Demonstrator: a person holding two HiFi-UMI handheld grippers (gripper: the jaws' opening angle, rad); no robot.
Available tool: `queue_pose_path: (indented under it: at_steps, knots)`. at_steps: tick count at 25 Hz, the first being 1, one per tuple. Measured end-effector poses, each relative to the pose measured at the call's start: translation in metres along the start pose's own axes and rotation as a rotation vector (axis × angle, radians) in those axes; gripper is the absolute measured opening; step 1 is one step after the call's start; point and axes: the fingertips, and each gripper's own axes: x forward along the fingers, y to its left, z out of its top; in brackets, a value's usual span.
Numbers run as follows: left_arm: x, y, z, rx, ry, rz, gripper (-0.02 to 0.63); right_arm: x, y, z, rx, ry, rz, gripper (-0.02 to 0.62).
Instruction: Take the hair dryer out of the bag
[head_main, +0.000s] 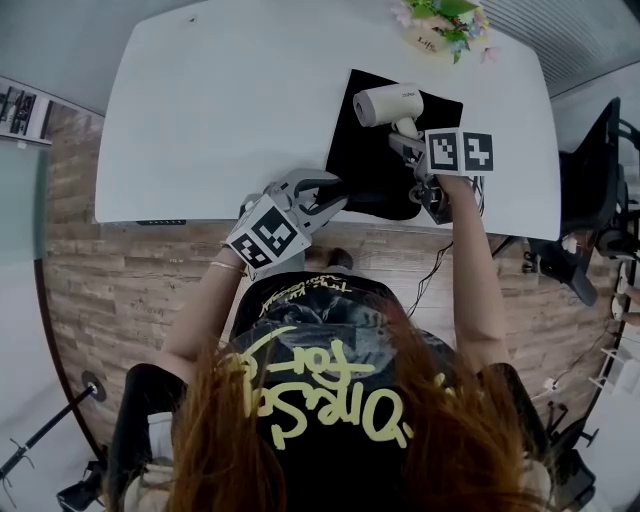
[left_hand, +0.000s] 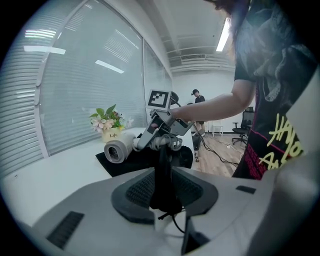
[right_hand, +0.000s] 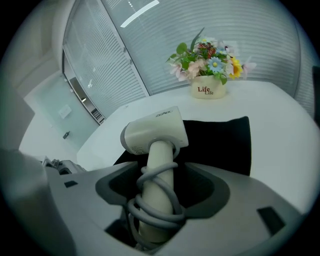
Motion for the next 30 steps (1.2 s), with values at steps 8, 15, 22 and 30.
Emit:
queue_pose_path:
  at_steps: [8, 15, 22, 30]
  knots:
    - [-0.007, 0.003, -0.001, 0.001, 0.011, 0.056, 0.218, -0.031, 0.004, -0.002, 0.052, -0.21, 0.078, 0.323]
    - [-0.021, 0.012, 0.017, -0.031, -0.045, 0.128, 0.264, -0.083, 0.023, -0.004, -0.156, -0.332, 0.031, 0.33]
    - [-0.041, 0.016, 0.077, -0.035, -0.227, 0.204, 0.266, -0.146, 0.045, 0.015, -0.237, -0.591, 0.028, 0.33]
    - [-0.066, 0.01, 0.132, 0.01, -0.346, 0.294, 0.265, -0.201, 0.063, 0.02, -0.307, -0.759, 0.003, 0.33]
